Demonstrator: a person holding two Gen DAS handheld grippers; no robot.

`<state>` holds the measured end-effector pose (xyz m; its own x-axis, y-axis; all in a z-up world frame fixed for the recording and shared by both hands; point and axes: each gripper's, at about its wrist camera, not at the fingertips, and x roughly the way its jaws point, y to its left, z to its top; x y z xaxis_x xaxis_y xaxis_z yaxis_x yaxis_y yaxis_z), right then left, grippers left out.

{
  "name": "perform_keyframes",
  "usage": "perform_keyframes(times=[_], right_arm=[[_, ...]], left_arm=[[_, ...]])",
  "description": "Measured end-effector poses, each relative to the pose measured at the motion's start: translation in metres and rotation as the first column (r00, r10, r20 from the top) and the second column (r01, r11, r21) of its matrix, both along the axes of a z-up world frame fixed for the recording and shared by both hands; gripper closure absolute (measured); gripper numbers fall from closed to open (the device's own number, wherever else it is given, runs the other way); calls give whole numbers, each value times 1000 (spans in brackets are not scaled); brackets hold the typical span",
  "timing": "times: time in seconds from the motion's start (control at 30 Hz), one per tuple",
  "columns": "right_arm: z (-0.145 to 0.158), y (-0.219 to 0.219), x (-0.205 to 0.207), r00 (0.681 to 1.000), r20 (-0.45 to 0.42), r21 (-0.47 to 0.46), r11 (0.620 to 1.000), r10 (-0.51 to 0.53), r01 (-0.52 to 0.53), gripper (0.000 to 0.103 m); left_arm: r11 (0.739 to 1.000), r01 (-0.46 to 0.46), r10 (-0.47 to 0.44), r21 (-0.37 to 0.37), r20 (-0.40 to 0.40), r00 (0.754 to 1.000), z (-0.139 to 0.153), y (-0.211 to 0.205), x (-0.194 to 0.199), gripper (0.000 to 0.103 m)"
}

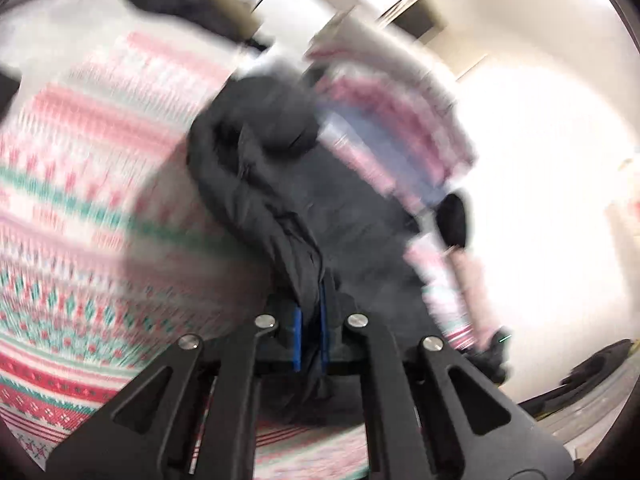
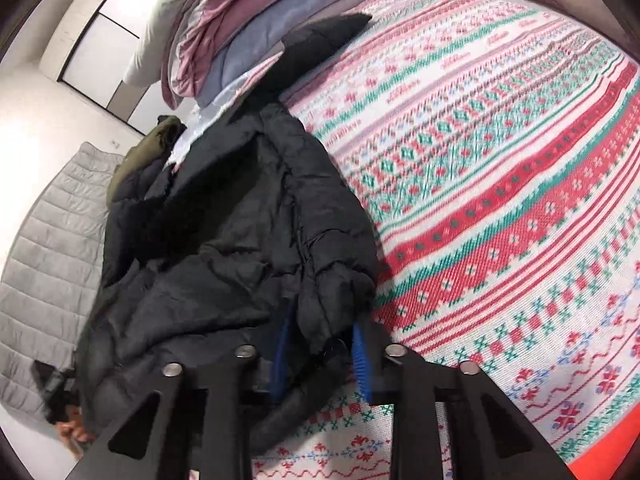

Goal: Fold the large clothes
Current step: 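Grasp the jacket edges with both grippers and lift it off the bed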

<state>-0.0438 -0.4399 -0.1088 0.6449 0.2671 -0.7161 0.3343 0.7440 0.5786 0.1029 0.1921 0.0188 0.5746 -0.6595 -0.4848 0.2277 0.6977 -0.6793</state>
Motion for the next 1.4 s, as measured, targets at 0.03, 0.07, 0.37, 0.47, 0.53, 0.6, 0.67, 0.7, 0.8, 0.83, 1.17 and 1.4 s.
perform_keyframes(times=[0.03,0.07,0.37,0.47,0.53,0.6,0.67,0.7,0.8,0.83,1.17,1.4], right_arm=[[4,-3,0,1000,9,-18,1000,-9,9,77],[9,-5,-2,1000,17,-29,999,-14,15,77],[16,-29,-18,999,35,-52,999,-6,8,44],[11,-37,-18,1000,27,-66,998,-10,12,38],[6,-43,-15,1000,26,-43,999,2,-1,36],[-2,-47,-6,1000,16,-15,1000,6,-6,36],[-16,-51,6,1000,11,55,998,17,-17,36],[-21,-51,11,1000,13,85,996,19,-20,36],[-24,-39,25,999,29,72,996,40,-42,83],[-22,-32,29,998,23,71,995,67,-68,90],[15,36,-28,984,-122,-417,893,129,-168,94],[20,40,-37,976,-163,-467,860,144,-205,74]], left_arm=[[1000,-2,2,-9,44,999,18,2,-3,93],[1000,-9,8,11,69,998,29,3,-4,87],[892,-37,21,451,40,999,-9,2,-22,10],[895,18,37,446,-114,993,-60,13,-25,11],[924,53,43,378,-240,970,-97,22,-26,11],[950,71,20,305,-285,958,-114,20,-34,11],[956,91,-18,279,-252,968,-114,14,-43,21],[966,113,-51,231,-257,965,-112,11,-44,32],[969,204,-148,136,-340,929,-115,-8,-46,84],[956,217,-141,199,-335,932,-109,-16,-45,91],[801,304,-75,516,-417,906,-99,-22,-56,87],[655,211,-53,726,-234,971,-49,-38,-50,32]])
